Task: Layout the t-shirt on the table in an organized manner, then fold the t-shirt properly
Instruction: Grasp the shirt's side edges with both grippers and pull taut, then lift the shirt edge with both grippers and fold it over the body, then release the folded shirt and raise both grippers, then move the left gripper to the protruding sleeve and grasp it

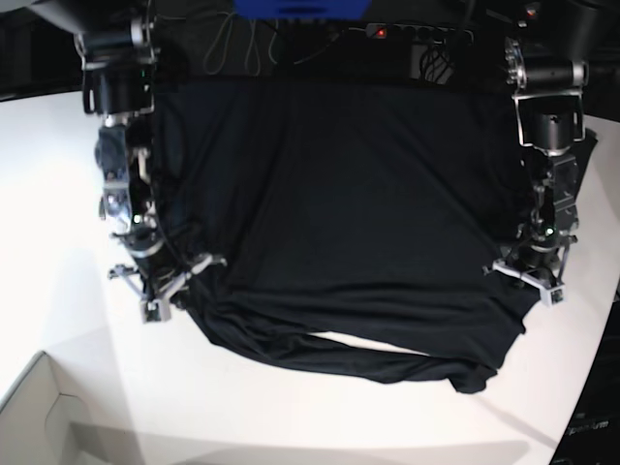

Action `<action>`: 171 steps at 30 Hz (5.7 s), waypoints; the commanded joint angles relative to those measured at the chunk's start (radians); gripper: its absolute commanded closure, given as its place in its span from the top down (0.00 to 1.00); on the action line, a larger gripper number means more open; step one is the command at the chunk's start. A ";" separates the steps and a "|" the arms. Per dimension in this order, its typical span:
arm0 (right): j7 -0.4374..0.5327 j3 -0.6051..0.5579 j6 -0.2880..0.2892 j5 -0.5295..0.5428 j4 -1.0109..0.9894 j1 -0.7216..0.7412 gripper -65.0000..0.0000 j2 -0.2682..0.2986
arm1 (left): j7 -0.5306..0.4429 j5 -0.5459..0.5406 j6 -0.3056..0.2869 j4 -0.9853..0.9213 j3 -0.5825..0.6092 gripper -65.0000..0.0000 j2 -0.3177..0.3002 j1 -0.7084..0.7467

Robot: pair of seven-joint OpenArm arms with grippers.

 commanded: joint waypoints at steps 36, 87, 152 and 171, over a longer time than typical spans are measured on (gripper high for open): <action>0.141 0.066 0.001 -0.004 -0.688 0.293 0.00 0.066 | -0.234 -0.001 -0.001 -0.368 0.008 0.22 0.033 -0.155; -0.062 0.119 0.001 -0.002 0.274 -0.460 0.00 0.003 | 0.067 0.001 -0.003 0.370 -0.298 0.22 0.119 0.382; -0.066 0.456 0.113 0.004 0.487 -0.468 0.00 -0.023 | 0.366 -0.007 -0.003 0.685 0.761 0.57 0.317 0.370; -0.066 0.452 0.115 -0.001 0.484 -0.499 0.00 -0.095 | 0.366 -0.007 0.000 0.531 0.716 0.00 0.294 0.250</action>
